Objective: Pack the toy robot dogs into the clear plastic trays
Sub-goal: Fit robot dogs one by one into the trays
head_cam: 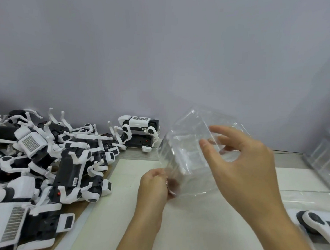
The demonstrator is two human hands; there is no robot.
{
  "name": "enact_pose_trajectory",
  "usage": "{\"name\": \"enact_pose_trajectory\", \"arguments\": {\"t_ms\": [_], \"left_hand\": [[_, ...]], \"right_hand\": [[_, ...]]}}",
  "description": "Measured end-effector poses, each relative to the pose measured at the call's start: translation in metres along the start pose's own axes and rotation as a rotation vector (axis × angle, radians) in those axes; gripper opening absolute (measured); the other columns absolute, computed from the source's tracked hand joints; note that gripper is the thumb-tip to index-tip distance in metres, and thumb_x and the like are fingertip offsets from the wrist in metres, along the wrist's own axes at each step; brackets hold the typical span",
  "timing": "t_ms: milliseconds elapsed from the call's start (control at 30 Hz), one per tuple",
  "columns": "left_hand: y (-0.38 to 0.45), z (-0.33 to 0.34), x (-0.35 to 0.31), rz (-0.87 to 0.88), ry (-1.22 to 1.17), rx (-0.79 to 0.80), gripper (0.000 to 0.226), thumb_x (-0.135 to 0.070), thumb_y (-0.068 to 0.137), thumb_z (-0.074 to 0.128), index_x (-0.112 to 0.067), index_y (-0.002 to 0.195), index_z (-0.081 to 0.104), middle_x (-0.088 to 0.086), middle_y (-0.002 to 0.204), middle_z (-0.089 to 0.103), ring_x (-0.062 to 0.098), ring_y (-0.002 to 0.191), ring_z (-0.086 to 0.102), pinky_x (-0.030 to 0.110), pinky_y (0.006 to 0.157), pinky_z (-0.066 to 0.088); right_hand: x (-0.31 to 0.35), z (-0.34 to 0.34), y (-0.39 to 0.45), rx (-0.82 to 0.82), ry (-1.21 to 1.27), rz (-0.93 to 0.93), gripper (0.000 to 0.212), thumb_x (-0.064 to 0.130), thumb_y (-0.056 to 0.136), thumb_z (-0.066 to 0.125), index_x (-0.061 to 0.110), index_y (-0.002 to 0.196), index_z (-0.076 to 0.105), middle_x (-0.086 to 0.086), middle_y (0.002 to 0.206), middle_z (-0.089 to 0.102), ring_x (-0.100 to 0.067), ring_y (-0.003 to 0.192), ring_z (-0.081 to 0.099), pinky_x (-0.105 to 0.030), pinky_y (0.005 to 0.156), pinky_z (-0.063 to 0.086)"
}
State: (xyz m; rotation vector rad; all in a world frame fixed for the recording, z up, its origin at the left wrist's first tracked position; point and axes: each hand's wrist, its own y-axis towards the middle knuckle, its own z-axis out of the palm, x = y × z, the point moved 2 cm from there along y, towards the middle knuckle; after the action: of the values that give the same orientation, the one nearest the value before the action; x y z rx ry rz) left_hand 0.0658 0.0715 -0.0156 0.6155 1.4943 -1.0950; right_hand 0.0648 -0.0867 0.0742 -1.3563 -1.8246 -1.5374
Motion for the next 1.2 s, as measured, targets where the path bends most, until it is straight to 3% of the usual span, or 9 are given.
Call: {"name": "enact_pose_trajectory", "arguments": {"t_ms": [133, 267, 433, 500, 633, 700, 867, 1000, 1200], "left_hand": [[-0.004, 0.0, -0.004, 0.133, 0.164, -0.102, 0.02, -0.025, 0.099, 0.052, -0.036, 0.116, 0.05, 0.001, 0.099, 0.071, 0.021, 0.093, 0.069, 0.043, 0.089, 0.054], [-0.009, 0.004, -0.01, 0.293, 0.256, -0.128, 0.021, -0.029, 0.1, 0.05, -0.04, 0.118, 0.051, -0.005, 0.117, 0.055, 0.017, 0.111, 0.055, 0.04, 0.099, 0.046], [-0.014, 0.001, -0.017, 0.401, 0.22, -0.245, 0.007, -0.035, 0.095, 0.058, -0.03, 0.097, 0.055, -0.007, 0.102, 0.061, -0.003, 0.078, 0.057, 0.024, 0.066, 0.04], [-0.015, 0.0, -0.018, 0.4, 0.188, -0.242, 0.009, -0.04, 0.093, 0.058, -0.031, 0.095, 0.059, -0.012, 0.095, 0.067, -0.005, 0.07, 0.061, 0.027, 0.068, 0.046], [-0.016, 0.008, -0.014, 0.216, 0.05, 0.288, 0.032, -0.047, 0.079, 0.048, -0.041, 0.083, 0.079, -0.024, 0.105, 0.072, -0.003, 0.11, 0.061, 0.037, 0.101, 0.047], [-0.021, 0.016, -0.009, 0.177, 0.17, 0.519, 0.037, -0.045, 0.092, 0.048, -0.03, 0.088, 0.082, -0.019, 0.116, 0.071, -0.004, 0.117, 0.059, 0.033, 0.104, 0.045], [-0.017, 0.018, -0.001, 0.243, 0.389, 0.398, 0.035, -0.025, 0.102, 0.049, -0.016, 0.083, 0.076, -0.005, 0.09, 0.077, 0.012, 0.081, 0.074, 0.02, 0.073, 0.054], [-0.007, 0.004, -0.009, 0.219, 0.144, 0.047, 0.025, -0.012, 0.097, 0.049, -0.012, 0.085, 0.071, 0.004, 0.081, 0.075, 0.019, 0.069, 0.072, 0.023, 0.059, 0.053], [0.001, -0.026, -0.027, 0.228, -0.402, -0.174, 0.014, -0.021, 0.102, 0.048, -0.02, 0.103, 0.062, 0.006, 0.112, 0.064, 0.025, 0.099, 0.066, 0.034, 0.067, 0.053]], "right_hand": [[-0.001, -0.003, 0.002, -0.055, -0.003, -0.038, 0.025, 0.039, 0.084, 0.072, 0.038, 0.108, 0.069, 0.023, 0.086, 0.067, 0.006, 0.085, 0.06, 0.0, 0.071, 0.039], [-0.005, -0.018, 0.009, -0.212, 0.046, -0.048, 0.019, 0.04, 0.088, 0.068, 0.037, 0.107, 0.066, 0.025, 0.085, 0.065, 0.006, 0.084, 0.062, 0.001, 0.072, 0.039], [-0.012, -0.033, 0.014, -0.443, 0.161, 0.021, 0.021, 0.046, 0.092, 0.06, 0.036, 0.109, 0.063, 0.014, 0.093, 0.071, -0.002, 0.084, 0.064, -0.004, 0.073, 0.041], [-0.012, -0.036, 0.015, -0.523, 0.203, 0.029, 0.023, 0.047, 0.091, 0.058, 0.035, 0.11, 0.063, 0.011, 0.094, 0.072, -0.001, 0.082, 0.063, -0.013, 0.077, 0.045], [-0.006, -0.038, 0.012, -0.59, 0.231, -0.022, 0.014, 0.045, 0.093, 0.057, 0.039, 0.106, 0.06, 0.008, 0.098, 0.072, 0.0, 0.081, 0.062, -0.016, 0.08, 0.043], [0.0, -0.037, 0.01, -0.594, 0.212, -0.08, 0.011, 0.043, 0.095, 0.057, 0.042, 0.106, 0.057, 0.009, 0.098, 0.071, 0.002, 0.084, 0.061, -0.011, 0.082, 0.039], [0.015, -0.031, 0.004, -0.488, 0.261, -0.228, 0.017, 0.036, 0.098, 0.055, 0.034, 0.114, 0.058, 0.003, 0.1, 0.071, -0.01, 0.096, 0.066, -0.025, 0.085, 0.047], [0.019, -0.02, 0.001, -0.286, 0.413, -0.24, 0.021, 0.025, 0.097, 0.055, 0.018, 0.116, 0.063, 0.003, 0.093, 0.074, -0.018, 0.094, 0.07, -0.03, 0.083, 0.053], [0.01, 0.003, -0.006, 0.181, 0.41, -0.136, 0.021, 0.025, 0.086, 0.063, 0.029, 0.105, 0.069, 0.005, 0.093, 0.075, -0.015, 0.097, 0.07, -0.029, 0.09, 0.051]]}}
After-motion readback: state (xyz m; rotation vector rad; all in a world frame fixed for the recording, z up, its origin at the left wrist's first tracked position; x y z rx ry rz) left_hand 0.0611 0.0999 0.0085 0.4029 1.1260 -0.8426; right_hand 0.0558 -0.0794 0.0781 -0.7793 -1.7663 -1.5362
